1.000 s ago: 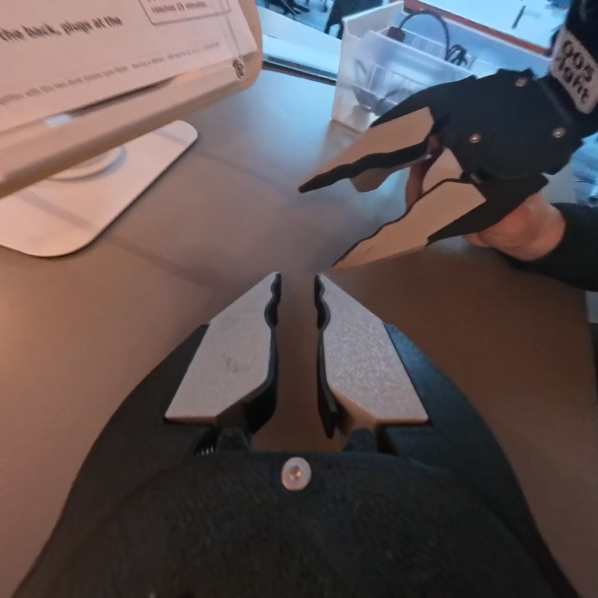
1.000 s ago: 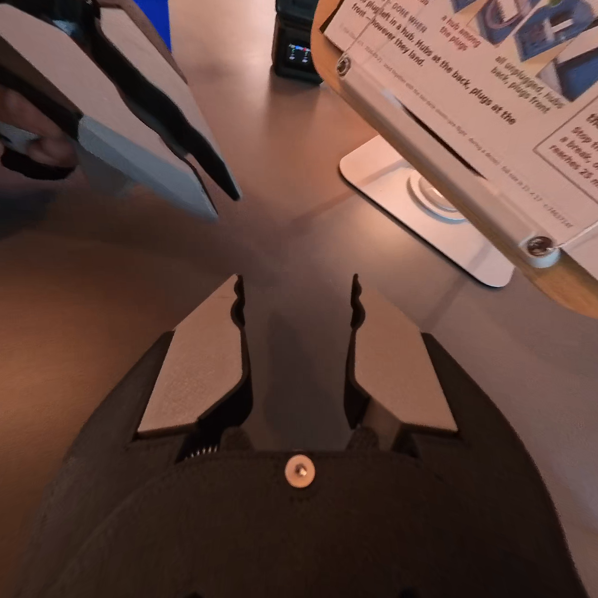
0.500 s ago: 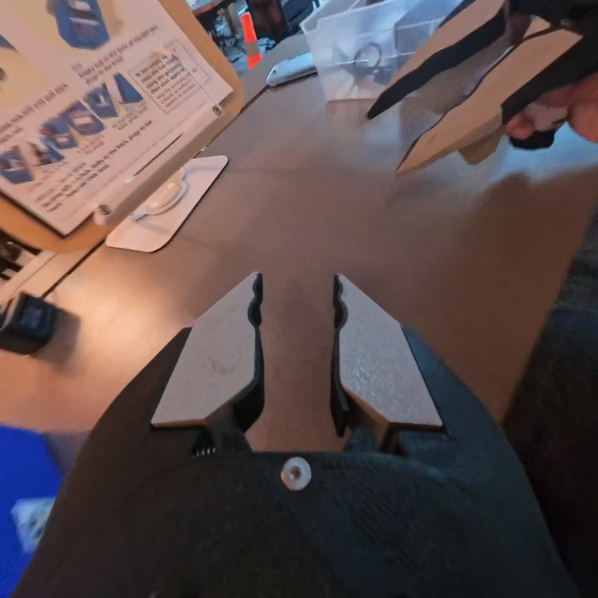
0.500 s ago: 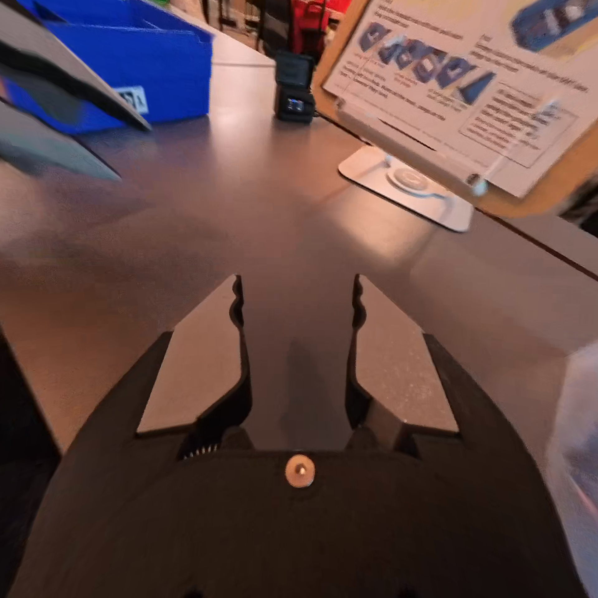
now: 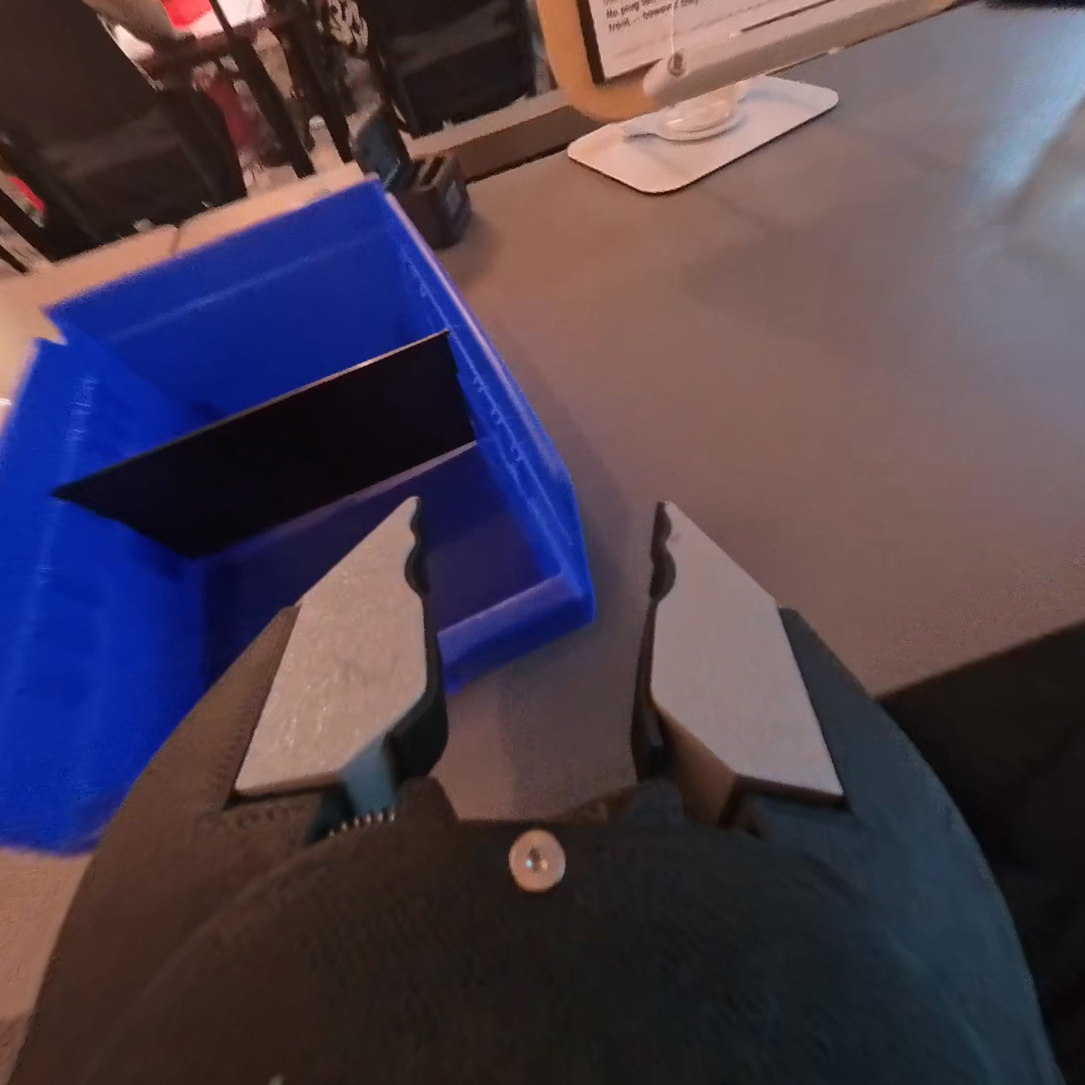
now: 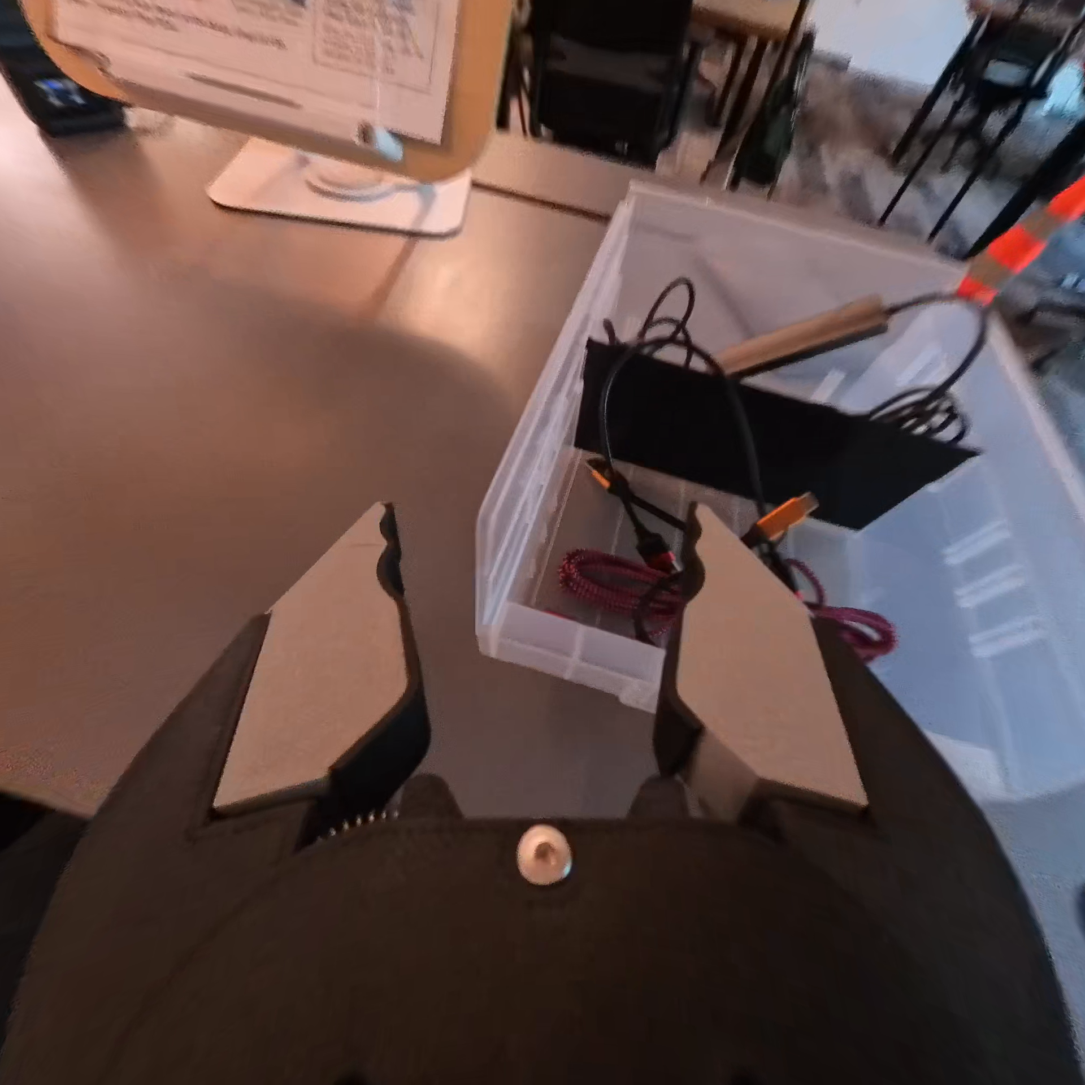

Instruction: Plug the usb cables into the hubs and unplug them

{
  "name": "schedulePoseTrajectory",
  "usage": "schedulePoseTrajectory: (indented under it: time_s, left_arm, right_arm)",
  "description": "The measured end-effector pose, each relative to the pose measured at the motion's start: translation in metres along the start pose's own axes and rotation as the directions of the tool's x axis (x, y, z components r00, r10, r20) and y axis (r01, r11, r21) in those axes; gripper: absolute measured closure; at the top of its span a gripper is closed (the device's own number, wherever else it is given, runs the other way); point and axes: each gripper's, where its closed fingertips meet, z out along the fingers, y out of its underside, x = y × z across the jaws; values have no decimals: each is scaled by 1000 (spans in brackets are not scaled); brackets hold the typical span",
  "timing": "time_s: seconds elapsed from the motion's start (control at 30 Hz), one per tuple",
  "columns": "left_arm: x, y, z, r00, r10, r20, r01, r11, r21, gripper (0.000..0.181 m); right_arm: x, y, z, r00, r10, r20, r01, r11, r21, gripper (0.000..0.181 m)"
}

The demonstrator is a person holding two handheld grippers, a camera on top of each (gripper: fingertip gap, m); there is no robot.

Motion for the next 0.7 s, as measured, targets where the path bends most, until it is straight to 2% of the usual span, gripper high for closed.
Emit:
schedulePoseTrajectory:
  time_s: [0.07,0.1,0.13,0.17,0.2,0.27,0.33,0.37,0.43,0.57,0.7]
  left_arm:
    - [7,6,27,997,-57,-47,56,998,-27,112]
    - [10,8,38,995,-80,-59,78,996,-43,115]
    - [5,2,44,998,-64,-28,64,998,-17,132]
    - [0,1,46,999,-36,11,36,999,-25,158]
    - [-1,0,48,1000,-25,4,25,999,-38,158]
    - [-10,2,50,1000,-17,25,19,997,-69,162]
    - [-39,8,43,990,8,138,4,996,-86,178]
    - [-47,10,40,991,19,135,-10,997,-73,177]
    - [-53,5,32,997,-67,49,67,998,-7,178]
    - [-69,-23,2,996,-70,56,65,994,86,178]
    - [-76,-35,-20,997,-37,62,27,988,151,178]
  right_arm:
    - [0,13,26,999,44,10,-43,996,-83,88]
    - [-3,20,38,998,51,25,-48,991,-122,93]
    - [-4,21,47,999,31,14,-29,990,-139,100]
    - [-7,20,49,1000,-27,-1,26,988,-152,153]
    - [-9,20,51,997,-70,-27,64,981,-183,164]
    - [-17,19,54,994,-102,-43,89,966,-243,163]
    - [-37,15,57,998,-68,-5,65,965,-254,159]
    - [-49,13,59,998,-65,3,64,965,-253,158]
    - [-77,8,62,996,-84,12,84,964,-252,157]
    - [-154,-7,71,990,-58,128,87,968,-236,150]
    - [-244,-25,83,969,-85,233,139,964,-227,145]
